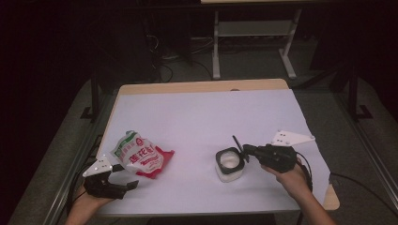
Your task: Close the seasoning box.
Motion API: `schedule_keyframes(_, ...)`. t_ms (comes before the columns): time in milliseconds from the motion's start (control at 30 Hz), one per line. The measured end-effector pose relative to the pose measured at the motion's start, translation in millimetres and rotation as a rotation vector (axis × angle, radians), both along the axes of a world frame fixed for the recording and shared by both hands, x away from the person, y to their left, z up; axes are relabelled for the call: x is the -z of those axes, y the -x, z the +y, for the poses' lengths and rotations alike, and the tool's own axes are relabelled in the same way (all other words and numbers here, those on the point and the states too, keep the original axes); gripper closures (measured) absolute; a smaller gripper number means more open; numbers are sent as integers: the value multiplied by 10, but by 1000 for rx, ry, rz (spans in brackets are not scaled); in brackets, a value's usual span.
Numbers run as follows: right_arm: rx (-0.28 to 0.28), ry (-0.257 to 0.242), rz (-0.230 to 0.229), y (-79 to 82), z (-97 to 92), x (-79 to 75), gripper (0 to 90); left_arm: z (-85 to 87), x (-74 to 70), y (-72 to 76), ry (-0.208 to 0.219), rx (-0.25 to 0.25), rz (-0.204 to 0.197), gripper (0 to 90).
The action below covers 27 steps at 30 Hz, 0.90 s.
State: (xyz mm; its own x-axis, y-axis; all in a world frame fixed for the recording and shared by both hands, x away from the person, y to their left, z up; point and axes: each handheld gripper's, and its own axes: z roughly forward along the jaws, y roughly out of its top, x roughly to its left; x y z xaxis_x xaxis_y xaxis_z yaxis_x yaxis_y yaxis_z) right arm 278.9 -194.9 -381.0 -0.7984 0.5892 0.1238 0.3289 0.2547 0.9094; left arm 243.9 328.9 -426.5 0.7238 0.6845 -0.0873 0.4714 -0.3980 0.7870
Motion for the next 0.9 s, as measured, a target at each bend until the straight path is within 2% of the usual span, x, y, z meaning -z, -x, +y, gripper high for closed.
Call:
schedule_keyframes(100,-7,-6,1,7,30,-1,898,13,-9,-4,1,-4,-4,138)
schedule_keyframes(233,4,-16,-1,-9,-33,-4,898,20,-18,-7,9,-14,-6,138)
schedule_keyframes(500,65,-9,-3,-10,-218,16,867,40,-15,-2,4,-6,-4,138)
schedule_keyframes(600,98,-2,5,-12,-313,30,831,42,-11,-7,9,-8,-3,138)
schedule_keyframes(733,144,28,3,-20,-412,61,725,42,-3,-5,4,-1,-1,138)
schedule_keyframes(900,181,45,31,-47,-505,134,603,41,-4,-3,2,0,-1,138)
